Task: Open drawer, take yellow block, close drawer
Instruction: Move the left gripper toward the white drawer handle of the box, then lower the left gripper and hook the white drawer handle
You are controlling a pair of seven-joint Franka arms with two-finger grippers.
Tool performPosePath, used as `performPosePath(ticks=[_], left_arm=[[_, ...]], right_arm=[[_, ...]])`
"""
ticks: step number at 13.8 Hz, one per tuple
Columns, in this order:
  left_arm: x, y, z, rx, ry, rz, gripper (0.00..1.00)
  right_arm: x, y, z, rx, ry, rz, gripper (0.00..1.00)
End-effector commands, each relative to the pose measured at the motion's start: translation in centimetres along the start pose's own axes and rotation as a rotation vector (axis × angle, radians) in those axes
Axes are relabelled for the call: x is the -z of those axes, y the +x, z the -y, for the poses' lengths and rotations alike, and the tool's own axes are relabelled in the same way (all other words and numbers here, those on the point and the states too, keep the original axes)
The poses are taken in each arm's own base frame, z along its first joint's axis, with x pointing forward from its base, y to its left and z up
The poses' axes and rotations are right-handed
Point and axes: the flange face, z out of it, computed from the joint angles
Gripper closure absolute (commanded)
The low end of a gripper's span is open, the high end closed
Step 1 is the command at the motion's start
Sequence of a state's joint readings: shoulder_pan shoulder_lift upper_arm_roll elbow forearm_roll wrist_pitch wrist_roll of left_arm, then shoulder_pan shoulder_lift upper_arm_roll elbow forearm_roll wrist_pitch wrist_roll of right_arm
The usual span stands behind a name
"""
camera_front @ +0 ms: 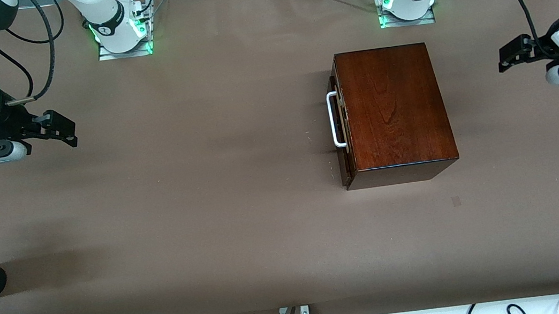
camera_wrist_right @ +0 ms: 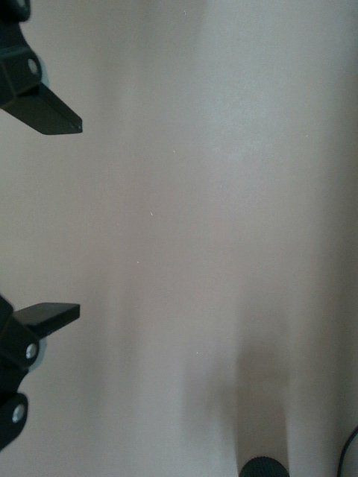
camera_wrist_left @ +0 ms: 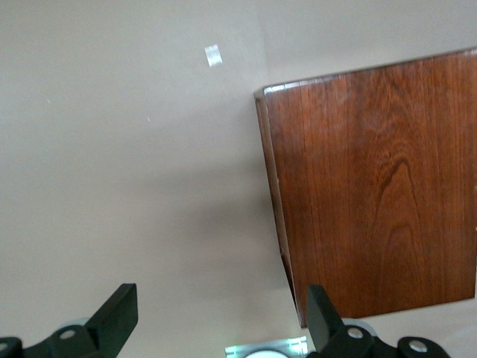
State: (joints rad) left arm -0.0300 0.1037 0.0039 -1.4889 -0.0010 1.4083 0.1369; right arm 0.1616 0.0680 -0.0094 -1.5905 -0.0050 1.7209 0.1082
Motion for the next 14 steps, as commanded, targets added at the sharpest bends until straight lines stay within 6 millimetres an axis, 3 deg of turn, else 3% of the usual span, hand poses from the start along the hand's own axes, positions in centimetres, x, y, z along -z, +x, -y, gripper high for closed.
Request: performPosePath(ticks=[1, 4, 6, 7, 10, 14], left_arm=[[-1.0, 0.3, -1.2, -0.038, 0.009, 0.084, 0.0], [-1.9, -0.1, -2.3, -0.067, -0.025, 0.148, 0.0], [-2.7, 0.4, -5.6, -0.093, -0.068, 0.151, 0.0], [-3.5, 1.4, -7.7, -0.08, -0.064, 0.145, 0.0], [-5.9, 3.9, -16.4, -0.04, -0.055, 0.099, 0.0], [-10.3, 5.8, -26.6, 0.044, -0.053, 0.058, 0.0]], right_arm=[[0.3, 0.1, -0.1, -0.005, 0.006, 0.002, 0.0], [0.4, 0.1, -0.1, -0.005, 0.006, 0.002, 0.0], [0.3, 0.1, -0.1, -0.005, 0.006, 0.003, 0.0], [0.3, 0.1, 0.0, -0.004, 0.006, 0.003, 0.0], [0.3, 0.1, 0.0, -0.004, 0.006, 0.005, 0.0], [0.3, 0.0, -0.1, -0.005, 0.005, 0.008, 0.0]])
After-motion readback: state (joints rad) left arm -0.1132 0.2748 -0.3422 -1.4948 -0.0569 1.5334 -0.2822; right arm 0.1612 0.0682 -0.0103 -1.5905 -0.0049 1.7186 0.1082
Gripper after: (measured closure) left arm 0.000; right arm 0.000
